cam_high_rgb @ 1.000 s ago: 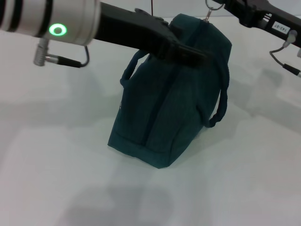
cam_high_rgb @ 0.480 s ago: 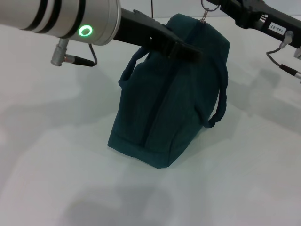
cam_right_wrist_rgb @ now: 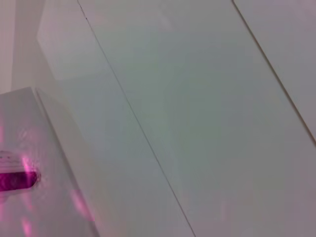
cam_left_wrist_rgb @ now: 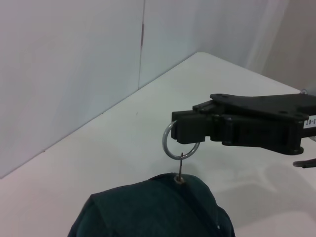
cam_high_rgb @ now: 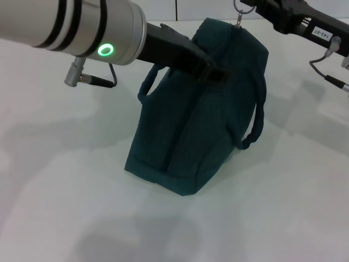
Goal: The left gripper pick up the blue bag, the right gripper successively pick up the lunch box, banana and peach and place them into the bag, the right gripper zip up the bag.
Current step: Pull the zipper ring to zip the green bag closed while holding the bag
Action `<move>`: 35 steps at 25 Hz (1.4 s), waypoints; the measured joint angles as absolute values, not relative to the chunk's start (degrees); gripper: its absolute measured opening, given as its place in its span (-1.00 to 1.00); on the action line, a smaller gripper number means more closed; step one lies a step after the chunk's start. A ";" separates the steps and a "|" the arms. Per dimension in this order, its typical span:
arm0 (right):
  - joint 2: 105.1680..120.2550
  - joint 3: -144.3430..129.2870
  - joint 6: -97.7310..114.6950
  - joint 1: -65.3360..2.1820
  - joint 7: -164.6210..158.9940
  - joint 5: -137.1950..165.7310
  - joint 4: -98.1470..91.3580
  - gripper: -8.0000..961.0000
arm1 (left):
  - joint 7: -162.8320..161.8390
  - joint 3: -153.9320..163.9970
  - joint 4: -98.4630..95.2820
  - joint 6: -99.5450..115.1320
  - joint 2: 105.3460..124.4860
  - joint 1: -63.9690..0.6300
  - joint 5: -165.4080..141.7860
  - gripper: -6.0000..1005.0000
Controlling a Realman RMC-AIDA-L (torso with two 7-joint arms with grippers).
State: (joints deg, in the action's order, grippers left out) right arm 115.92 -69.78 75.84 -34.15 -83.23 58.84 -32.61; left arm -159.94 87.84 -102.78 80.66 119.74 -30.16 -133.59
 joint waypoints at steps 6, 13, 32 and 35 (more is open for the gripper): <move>115.92 -69.78 75.84 -34.03 -83.24 58.82 -32.61 -0.77 | -158.60 88.18 -102.78 80.37 119.73 -30.03 -133.68 0.30; 115.92 -69.79 75.85 -33.86 -83.32 58.79 -32.61 -0.77 | -156.72 89.00 -102.80 79.12 119.70 -29.56 -133.91 -0.29; 115.14 -65.31 70.99 -32.61 -83.42 58.47 -26.61 -0.76 | -149.34 86.19 -102.87 79.48 119.54 -27.91 -127.33 -0.90; 115.13 -65.42 68.47 -32.00 -83.39 58.69 -25.68 -0.76 | -148.45 84.78 -102.89 79.38 119.58 -27.80 -125.60 -0.90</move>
State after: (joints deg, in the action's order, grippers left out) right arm 115.13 -65.42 68.47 -32.00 -83.39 58.69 -25.68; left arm -148.45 84.78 -102.89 79.38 119.58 -27.80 -125.60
